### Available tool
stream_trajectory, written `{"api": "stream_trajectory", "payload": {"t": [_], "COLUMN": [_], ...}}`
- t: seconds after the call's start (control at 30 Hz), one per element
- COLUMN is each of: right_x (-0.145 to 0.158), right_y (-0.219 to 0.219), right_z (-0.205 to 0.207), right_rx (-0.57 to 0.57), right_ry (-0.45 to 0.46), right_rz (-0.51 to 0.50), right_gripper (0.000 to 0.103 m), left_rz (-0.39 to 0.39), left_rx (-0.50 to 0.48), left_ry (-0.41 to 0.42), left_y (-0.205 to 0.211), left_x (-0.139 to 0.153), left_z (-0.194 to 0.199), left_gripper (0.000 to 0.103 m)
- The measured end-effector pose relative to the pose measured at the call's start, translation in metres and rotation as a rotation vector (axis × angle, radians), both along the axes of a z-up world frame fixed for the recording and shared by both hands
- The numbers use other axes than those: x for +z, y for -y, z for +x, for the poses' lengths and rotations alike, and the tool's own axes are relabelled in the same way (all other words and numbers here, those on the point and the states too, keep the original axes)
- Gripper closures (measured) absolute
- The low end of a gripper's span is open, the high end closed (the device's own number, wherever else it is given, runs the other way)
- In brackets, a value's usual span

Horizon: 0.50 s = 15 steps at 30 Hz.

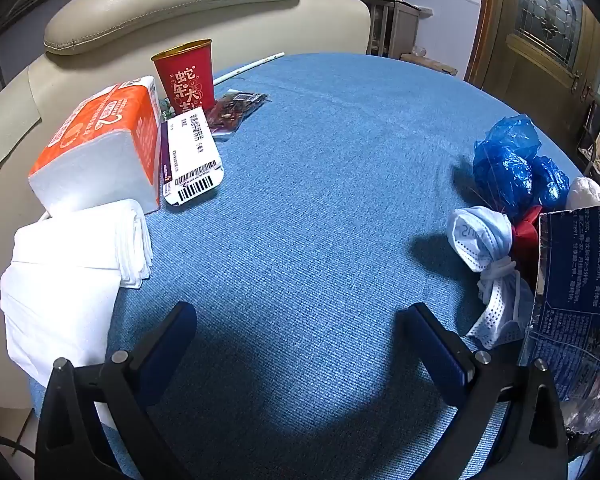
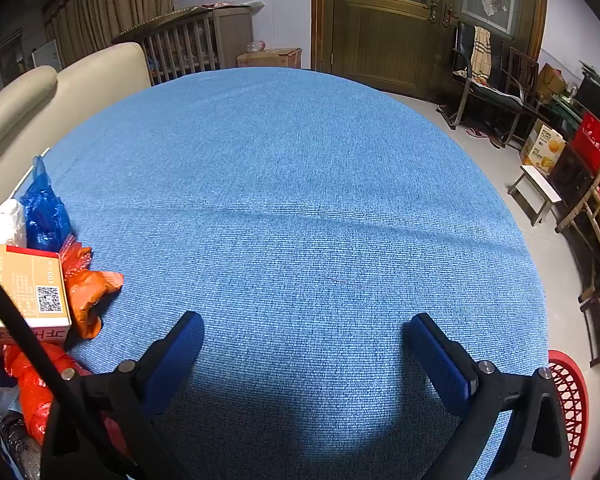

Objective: Collect trash
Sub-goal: 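Move the right tool toward the trash pile on the table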

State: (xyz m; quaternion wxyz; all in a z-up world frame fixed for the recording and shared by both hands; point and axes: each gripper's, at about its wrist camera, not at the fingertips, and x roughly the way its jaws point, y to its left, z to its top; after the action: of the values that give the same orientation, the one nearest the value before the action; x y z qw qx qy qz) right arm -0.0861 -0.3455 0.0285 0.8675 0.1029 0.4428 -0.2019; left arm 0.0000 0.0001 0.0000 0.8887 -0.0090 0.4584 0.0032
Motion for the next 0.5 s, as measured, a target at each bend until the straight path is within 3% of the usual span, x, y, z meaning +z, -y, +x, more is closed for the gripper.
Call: {"api": "stream_trajectory", "payload": {"t": [0.5], "right_x": [-0.0001], "right_y": [0.0002], "right_z": [0.0003], "right_rx": [0.001], "right_ry": [-0.001], "right_rz": [0.004], "right_gripper": [0.0], "left_rz": [0.002], "left_rx": [0.0], "left_ry": [0.0], "left_y": [-0.0001], "left_x": [0.0001], "left_z": [0.0002], "left_gripper": [0.0]}}
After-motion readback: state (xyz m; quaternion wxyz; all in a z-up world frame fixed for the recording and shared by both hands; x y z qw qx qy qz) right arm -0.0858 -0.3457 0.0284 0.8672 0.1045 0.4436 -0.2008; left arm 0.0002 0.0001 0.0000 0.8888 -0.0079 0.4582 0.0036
